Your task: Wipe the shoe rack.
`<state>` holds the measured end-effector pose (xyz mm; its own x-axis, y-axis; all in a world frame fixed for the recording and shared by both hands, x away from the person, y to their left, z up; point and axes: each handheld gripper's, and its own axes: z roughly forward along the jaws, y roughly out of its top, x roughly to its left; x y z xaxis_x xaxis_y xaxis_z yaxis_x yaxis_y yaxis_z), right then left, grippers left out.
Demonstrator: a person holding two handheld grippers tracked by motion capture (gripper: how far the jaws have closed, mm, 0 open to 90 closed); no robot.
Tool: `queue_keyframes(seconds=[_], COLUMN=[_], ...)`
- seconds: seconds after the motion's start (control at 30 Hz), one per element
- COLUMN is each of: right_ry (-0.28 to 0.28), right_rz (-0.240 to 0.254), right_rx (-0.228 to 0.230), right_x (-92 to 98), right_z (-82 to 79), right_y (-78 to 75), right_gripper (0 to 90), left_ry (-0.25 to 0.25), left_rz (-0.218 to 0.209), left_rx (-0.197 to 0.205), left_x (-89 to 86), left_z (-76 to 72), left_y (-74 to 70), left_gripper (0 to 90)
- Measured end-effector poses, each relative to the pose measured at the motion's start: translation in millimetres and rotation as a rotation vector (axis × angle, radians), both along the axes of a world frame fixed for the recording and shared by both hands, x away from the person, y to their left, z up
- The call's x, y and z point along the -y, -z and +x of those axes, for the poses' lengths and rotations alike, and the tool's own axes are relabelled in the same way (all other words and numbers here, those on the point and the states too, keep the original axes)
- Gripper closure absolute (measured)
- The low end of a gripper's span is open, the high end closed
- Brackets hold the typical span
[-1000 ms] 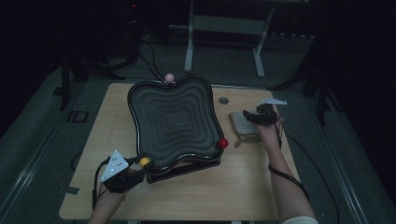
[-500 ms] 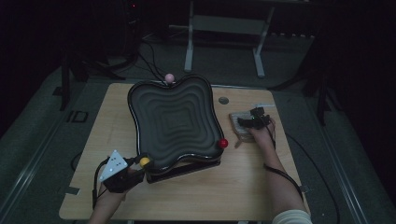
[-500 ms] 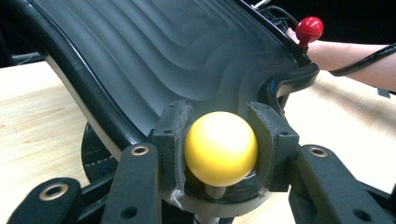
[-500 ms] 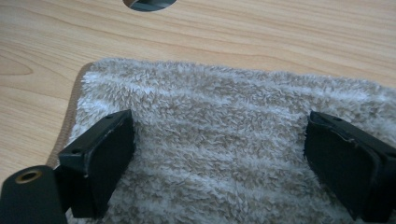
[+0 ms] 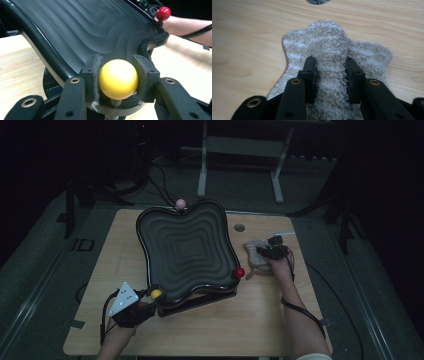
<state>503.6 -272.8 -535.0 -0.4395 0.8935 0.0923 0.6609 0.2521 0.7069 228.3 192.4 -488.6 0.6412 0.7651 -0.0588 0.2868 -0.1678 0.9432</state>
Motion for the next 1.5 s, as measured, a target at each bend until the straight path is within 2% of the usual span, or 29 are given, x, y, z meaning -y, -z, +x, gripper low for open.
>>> queue_keyframes(seconds=[0.1, 0.2, 0.37, 0.47, 0.53, 0.63, 0.7, 0.8, 0.87, 0.93, 0.97, 1.07, 1.13, 1.2, 1.37, 1.43, 1.5], right_ry=[-0.026, -0.043, -0.088, -0.114, -0.132, -0.17, -0.201, -0.234, -0.256, -0.267, -0.29, -0.322, -0.319, -0.313, -0.279, -0.255, -0.238], right_rz=[0.015, 0.048, 0.168, 0.2, 0.192, 0.202, 0.23, 0.228, 0.209, 0.204, 0.214, 0.202, 0.153, 0.128, 0.073, 0.031, 0.02], right_rx=[0.02, 0.049, 0.119, 0.16, 0.185, 0.222, 0.238, 0.266, 0.277, 0.282, 0.276, 0.278, 0.288, 0.274, 0.246, 0.227, 0.198], right_x=[-0.1, 0.1, -2.7, -8.0, -14.9, -27.6, -37.9, -60.3, -76.0, -81.8, -98.2, -118.6, -130.9, -139.7, -149.7, -150.5, -148.9], right_z=[-10.8, -22.0, -45.1, -56.6, -61.5, -63.2, -61.3, -55.5, -50.2, -48.0, -40.9, -33.0, -27.5, -20.2, -6.5, -2.1, 0.9], right_y=[-16.2, -38.6, -82.2, -110.1, -127.7, -149.5, -161.3, -178.5, -187.4, -190.2, -197.1, -202.5, -204.0, -203.7, -196.5, -188.8, -180.3], right_gripper=[68.8, 68.8, 68.8, 68.7, 68.6, 68.4, 68.3, 67.8, 68.0, 68.0, 68.1, 68.1, 68.0, 68.0, 67.5, 67.4, 66.6], left_ry=[0.012, 0.027, 0.049, 0.056, 0.061, 0.067, 0.068, 0.07, 0.074, 0.078, 0.08, 0.085, 0.085, 0.084, 0.086, 0.088, 0.09], left_rz=[-0.01, -0.009, -0.014, -0.008, -0.009, -0.032, -0.032, -0.024, -0.027, -0.032, -0.032, -0.037, -0.038, -0.037, -0.048, -0.05, -0.049], left_rx=[0.002, -0.002, -0.009, -0.008, -0.004, 0.003, 0.004, 0.002, 0.003, 0.0, -0.001, -0.002, -0.002, -0.002, 0.001, 0.0, 0.001], left_x=[-1.4, -3.2, -5.4, -5.8, -6.5, -8.2, -8.3, -7.9, -8.4, -8.8, -9.0, -9.5, -9.5, -9.4, -10.0, -10.2, -10.1], left_z=[0.8, 2.1, 4.3, 4.7, 4.8, 5.2, 5.2, 5.4, 5.6, 6.3, 6.5, 7.1, 6.9, 6.7, 7.2, 7.4, 7.6], left_y=[1.1, 0.8, 0.6, 0.3, 0.8, 3.2, 3.3, 2.5, 2.8, 2.9, 2.9, 3.1, 3.2, 3.2, 4.1, 4.2, 4.2], left_gripper=[58.9, 58.9, 58.9, 58.9, 58.9, 58.9, 59.0, 59.0, 59.0, 58.9, 58.9, 58.9, 59.0, 59.0, 59.1, 59.1, 59.1])
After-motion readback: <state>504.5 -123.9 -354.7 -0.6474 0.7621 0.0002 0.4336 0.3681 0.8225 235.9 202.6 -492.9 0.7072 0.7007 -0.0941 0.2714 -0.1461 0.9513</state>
